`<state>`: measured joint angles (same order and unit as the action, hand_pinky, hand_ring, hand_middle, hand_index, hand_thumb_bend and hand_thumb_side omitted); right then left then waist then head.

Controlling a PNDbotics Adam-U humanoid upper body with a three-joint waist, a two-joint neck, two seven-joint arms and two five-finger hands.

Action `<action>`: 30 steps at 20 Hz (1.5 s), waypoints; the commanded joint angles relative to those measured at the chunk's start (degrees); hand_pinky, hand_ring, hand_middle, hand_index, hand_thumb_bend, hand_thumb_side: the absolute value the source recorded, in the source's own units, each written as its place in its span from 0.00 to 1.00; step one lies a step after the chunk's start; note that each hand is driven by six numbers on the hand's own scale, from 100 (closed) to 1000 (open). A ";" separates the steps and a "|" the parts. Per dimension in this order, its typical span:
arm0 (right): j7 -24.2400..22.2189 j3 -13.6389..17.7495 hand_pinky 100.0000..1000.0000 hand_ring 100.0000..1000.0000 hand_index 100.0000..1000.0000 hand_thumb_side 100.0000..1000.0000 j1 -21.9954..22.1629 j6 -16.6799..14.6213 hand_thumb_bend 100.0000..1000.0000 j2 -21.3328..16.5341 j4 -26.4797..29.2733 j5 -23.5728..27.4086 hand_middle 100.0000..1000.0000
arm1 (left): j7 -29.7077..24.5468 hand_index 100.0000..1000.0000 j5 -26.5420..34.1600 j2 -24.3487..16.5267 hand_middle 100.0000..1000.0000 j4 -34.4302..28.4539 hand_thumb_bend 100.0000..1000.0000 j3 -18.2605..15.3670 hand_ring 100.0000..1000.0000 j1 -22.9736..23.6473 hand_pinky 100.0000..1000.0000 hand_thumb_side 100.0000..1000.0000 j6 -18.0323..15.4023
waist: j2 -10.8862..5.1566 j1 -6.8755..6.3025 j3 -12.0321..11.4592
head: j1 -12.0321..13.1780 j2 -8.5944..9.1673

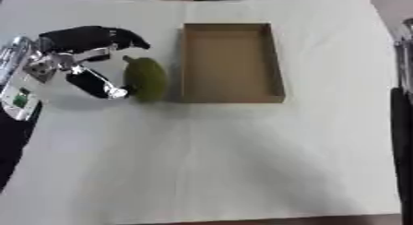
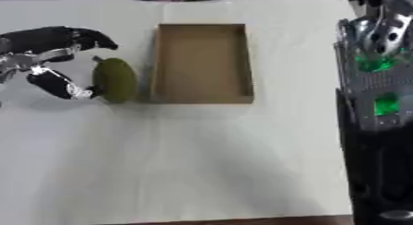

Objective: Pick up objects on the table and place them in the box.

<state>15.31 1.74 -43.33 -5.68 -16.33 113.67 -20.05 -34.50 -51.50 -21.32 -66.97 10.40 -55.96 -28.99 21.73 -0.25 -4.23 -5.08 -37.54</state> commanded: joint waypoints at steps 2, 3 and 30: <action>0.31 0.28 0.64 0.24 0.69 0.50 -0.89 -0.13 0.00 -0.19 0.92 0.37 0.53 | -2.76 0.97 -0.80 -0.05 0.88 0.89 0.23 -0.78 1.00 -1.15 0.97 0.30 -2.30 | -1.14 -0.03 0.20 | 0.23 0.69; 0.35 0.29 0.64 0.24 0.69 0.50 -0.89 -0.16 0.00 -0.16 0.92 0.39 0.53 | -2.88 0.97 -0.93 0.06 0.88 1.12 0.23 -0.76 1.00 -1.12 0.97 0.30 -2.28 | -1.14 -0.04 0.24 | 0.25 0.71; 1.82 0.78 0.64 0.24 0.69 0.51 -0.31 -0.12 0.00 -0.31 0.92 0.63 0.52 | 2.18 0.58 3.22 -0.73 0.41 -5.47 0.00 -0.62 0.49 -0.51 0.47 0.11 3.07 | -1.43 -0.23 0.10 | 0.26 0.17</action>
<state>16.89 2.11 -42.82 -5.77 -15.90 113.67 -19.48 -33.07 -48.71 -20.56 -70.59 10.41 -55.35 -26.25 21.76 -0.53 -4.03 -4.86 -37.29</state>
